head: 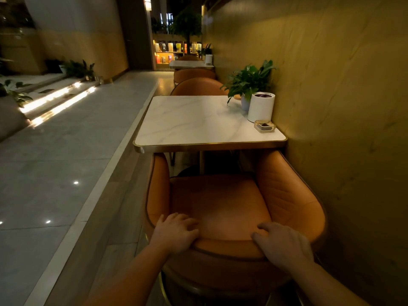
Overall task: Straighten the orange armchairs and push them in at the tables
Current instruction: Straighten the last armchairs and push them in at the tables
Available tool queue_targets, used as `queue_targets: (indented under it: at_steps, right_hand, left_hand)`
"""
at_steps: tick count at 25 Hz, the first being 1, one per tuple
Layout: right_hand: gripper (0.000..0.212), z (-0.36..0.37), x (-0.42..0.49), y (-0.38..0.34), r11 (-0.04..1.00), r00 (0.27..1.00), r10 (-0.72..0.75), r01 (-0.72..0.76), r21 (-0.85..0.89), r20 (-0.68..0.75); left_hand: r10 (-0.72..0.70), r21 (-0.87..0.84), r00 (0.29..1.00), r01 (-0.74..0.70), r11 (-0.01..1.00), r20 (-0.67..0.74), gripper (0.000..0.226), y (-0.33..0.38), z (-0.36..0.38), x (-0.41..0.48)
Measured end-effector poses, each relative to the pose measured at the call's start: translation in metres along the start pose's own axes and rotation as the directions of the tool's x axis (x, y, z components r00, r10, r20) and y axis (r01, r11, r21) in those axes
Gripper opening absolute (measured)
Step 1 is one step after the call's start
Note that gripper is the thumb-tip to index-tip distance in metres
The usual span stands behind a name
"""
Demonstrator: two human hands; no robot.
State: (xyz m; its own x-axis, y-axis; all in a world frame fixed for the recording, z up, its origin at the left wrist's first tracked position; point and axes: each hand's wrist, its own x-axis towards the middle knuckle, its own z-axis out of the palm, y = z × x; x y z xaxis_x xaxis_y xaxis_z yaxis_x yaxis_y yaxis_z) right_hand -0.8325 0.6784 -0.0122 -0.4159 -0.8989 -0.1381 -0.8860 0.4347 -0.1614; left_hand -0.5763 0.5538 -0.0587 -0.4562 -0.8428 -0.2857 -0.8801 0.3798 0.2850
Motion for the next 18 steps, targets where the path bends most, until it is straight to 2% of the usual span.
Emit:
queue_targets:
  at_steps: [2, 5, 8, 10, 18]
  right_hand:
    - [0.059, 0.000, -0.002, -0.001, 1.000, 1.000, 0.002, -0.002, 0.018, -0.005]
    - [0.056, 0.004, -0.004, 0.001, 0.998, 0.995, 0.001, 0.006, 0.065, -0.098]
    - [0.050, 0.010, -0.007, 0.005, 0.994, 0.973, -0.034, 0.057, 0.092, -0.230]
    - [0.047, 0.011, -0.006, 0.007, 0.989, 0.963, -0.066, 0.097, 0.107, -0.262]
    - [0.049, 0.005, 0.007, 0.021, 0.981, 0.963, -0.115, 0.148, 0.123, -0.244]
  left_hand:
    - [-0.097, -0.023, 0.994, 0.099, 0.995, 0.057, 0.069, 0.005, -0.006, 0.000]
    - [-0.198, -0.106, 0.980, 0.196, 0.975, -0.013, 0.072, 0.023, -0.005, -0.006]
    - [-0.206, -0.172, 0.970, 0.183, 0.968, -0.128, 0.074, 0.046, 0.007, -0.013]
    - [-0.215, -0.157, 0.962, 0.189, 0.969, -0.170, 0.073, 0.053, 0.006, -0.014]
    - [-0.216, -0.096, 0.972, 0.207, 0.974, -0.089, 0.064, 0.070, -0.004, -0.013]
